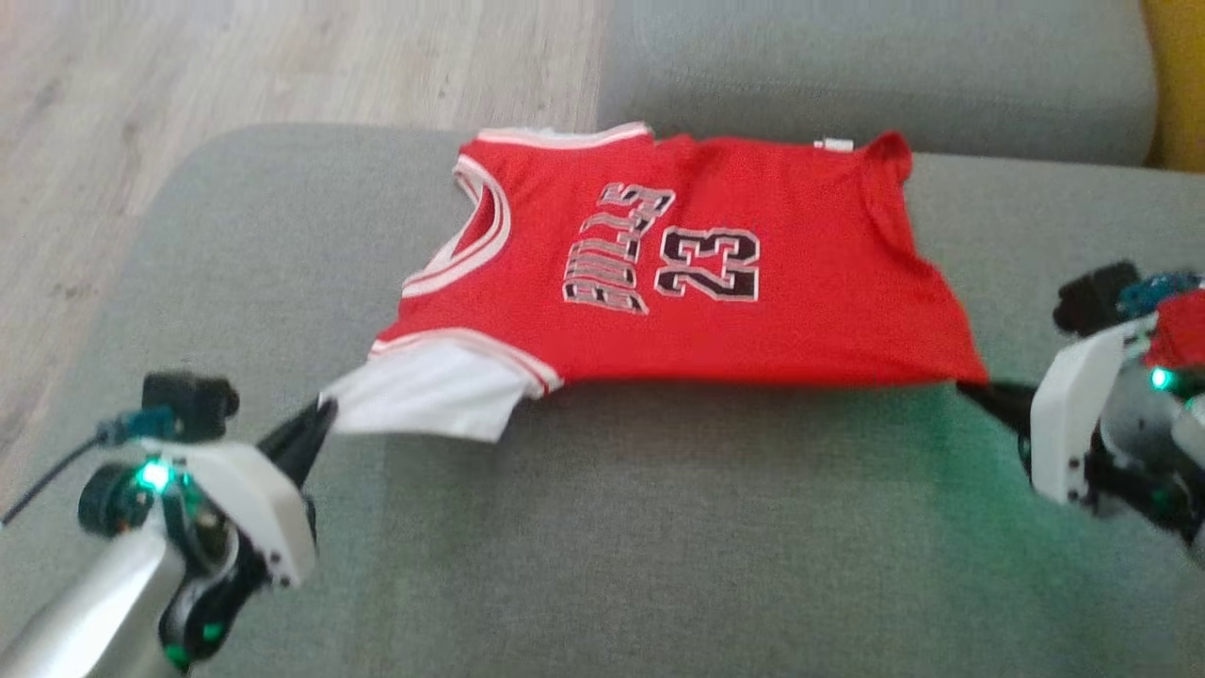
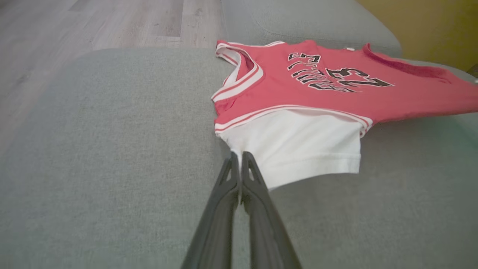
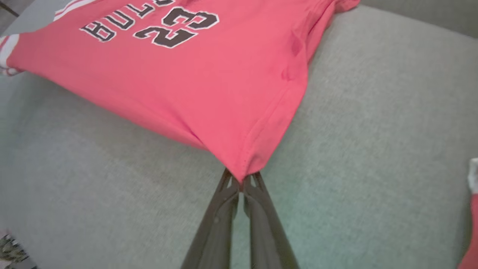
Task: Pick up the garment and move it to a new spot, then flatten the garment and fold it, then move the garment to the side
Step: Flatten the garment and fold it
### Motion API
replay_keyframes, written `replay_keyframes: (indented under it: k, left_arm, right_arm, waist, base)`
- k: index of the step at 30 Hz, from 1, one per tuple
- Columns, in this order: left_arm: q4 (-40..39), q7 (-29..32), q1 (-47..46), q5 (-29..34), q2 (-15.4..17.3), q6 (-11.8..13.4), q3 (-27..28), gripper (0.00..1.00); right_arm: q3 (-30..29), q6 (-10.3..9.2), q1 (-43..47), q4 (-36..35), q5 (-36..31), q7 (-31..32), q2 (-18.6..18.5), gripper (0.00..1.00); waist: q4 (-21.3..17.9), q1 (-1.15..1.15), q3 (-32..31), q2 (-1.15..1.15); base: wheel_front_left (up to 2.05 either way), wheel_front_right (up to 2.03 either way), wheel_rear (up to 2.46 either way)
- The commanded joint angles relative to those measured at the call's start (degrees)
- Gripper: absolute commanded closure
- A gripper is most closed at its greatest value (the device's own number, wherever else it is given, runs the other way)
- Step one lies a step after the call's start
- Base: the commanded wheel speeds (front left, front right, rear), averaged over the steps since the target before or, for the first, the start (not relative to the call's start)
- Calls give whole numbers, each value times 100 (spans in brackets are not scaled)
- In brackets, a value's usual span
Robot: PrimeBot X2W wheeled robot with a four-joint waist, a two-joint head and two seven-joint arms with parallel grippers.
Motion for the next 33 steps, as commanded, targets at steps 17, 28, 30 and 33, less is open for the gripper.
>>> replay_keyframes:
  k: [17,28,30,33]
  left_arm:
    - [-2053,952,583,-145,1106,758,216,100]
    - [-1175,1302,-883,390,858,409,14,100]
    - [-902,1348,-1232,516,777,321,-32,100]
    - [-487,1357,-1747,770,677,170,-130,100]
  right_arm:
    - [-237,37,787,-1219,775,786,-734,100]
    - [-863,37,8,-805,579,1001,-184,100]
    - [-932,37,-131,-713,509,1040,-83,100]
    - [-991,37,-322,-598,386,1089,66,100]
  waist:
    - [-25,1,-132,0]
    - [-165,1,660,0]
    - [-191,1,791,0]
    - [-263,1,977,0]
  base:
    - [0,0,0]
    - [0,0,0]
    - [0,0,0]
    - [0,0,0]
